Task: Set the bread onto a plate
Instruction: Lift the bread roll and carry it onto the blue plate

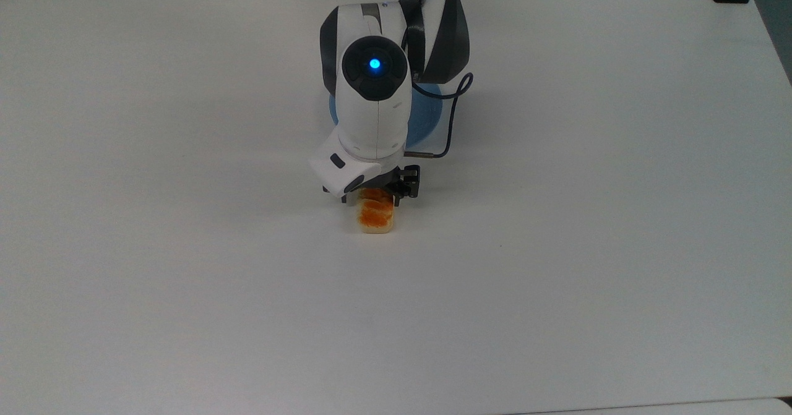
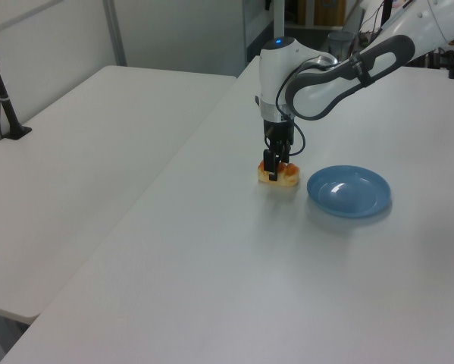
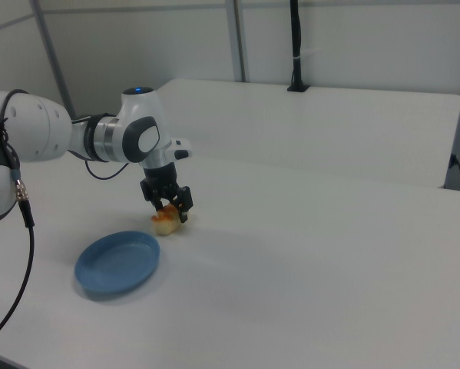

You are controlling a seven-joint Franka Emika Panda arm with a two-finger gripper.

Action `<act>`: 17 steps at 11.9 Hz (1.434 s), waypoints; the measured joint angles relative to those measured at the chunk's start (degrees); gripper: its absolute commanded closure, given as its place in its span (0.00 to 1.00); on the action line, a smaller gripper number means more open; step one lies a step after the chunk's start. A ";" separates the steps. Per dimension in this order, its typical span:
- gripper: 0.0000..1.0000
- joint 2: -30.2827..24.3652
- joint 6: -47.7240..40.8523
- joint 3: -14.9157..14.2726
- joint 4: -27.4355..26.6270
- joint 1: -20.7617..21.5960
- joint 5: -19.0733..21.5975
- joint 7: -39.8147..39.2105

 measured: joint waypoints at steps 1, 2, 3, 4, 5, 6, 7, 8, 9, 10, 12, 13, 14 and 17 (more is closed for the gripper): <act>0.64 0.08 0.00 0.01 -0.22 0.02 0.00 0.52; 0.64 0.07 0.00 0.03 -0.29 0.05 0.01 1.23; 0.64 -0.01 0.00 0.06 -0.23 0.07 0.01 1.92; 0.64 -0.20 0.00 0.07 -0.24 0.07 0.01 2.03; 0.64 -0.76 0.00 0.07 -0.52 0.07 0.01 2.03; 0.64 -2.39 0.00 0.07 -1.80 0.07 0.00 1.73; 0.64 -5.39 0.00 0.09 -4.51 0.10 0.00 0.35; 0.64 -9.49 -0.03 0.14 -8.38 0.12 0.00 -1.09; 0.64 -14.24 -0.07 0.21 -12.96 0.14 0.00 -2.38; 0.64 -19.03 -0.17 0.33 -17.88 0.18 0.00 -3.72; 0.64 -26.64 -0.20 0.46 -27.79 0.82 0.00 -5.64; 0.64 -28.63 0.75 0.52 -32.07 1.90 0.00 -5.82; 0.64 -29.48 4.38 0.53 -36.01 3.19 0.00 -5.82; 0.61 -29.74 14.22 0.51 -43.02 4.39 0.00 -4.76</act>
